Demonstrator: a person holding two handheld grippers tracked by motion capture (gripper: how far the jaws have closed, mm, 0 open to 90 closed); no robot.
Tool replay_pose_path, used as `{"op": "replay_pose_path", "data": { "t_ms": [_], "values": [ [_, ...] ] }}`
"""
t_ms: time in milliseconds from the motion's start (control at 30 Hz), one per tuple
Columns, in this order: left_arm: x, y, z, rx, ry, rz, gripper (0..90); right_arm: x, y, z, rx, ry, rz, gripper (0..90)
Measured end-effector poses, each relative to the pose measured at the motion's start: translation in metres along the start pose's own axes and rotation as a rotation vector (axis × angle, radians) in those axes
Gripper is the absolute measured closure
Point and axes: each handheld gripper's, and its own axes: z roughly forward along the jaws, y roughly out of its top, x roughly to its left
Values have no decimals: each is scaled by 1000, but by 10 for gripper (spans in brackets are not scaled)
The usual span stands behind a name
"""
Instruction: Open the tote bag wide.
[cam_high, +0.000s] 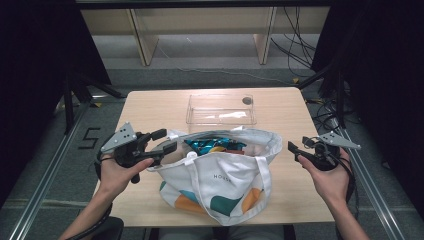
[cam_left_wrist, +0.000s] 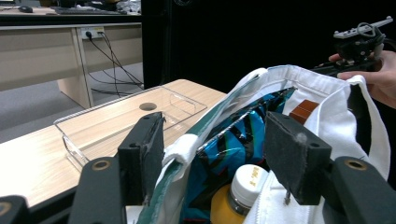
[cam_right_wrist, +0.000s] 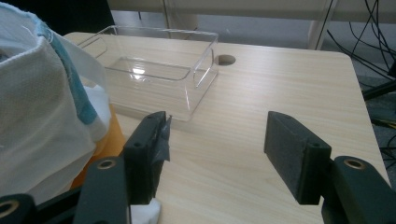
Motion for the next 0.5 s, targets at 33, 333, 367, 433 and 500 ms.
{"op": "replay_pose_path", "data": {
  "t_ms": [33,333,367,433,500],
  "values": [
    [0,0,0,0,0,0,379,1,0,0,1,6,8,404],
    [-12,-1,3,26,-46,15,409,-1,0,0,6,20,2,405],
    [-13,-1,4,27,-54,16,416,1,-1,0,11,13,26,405],
    [-19,0,6,48,-73,38,431,0,-1,1,7,5,3,405],
    [-22,1,8,52,-81,42,435,0,0,1,7,10,3,405]
  ]
}}
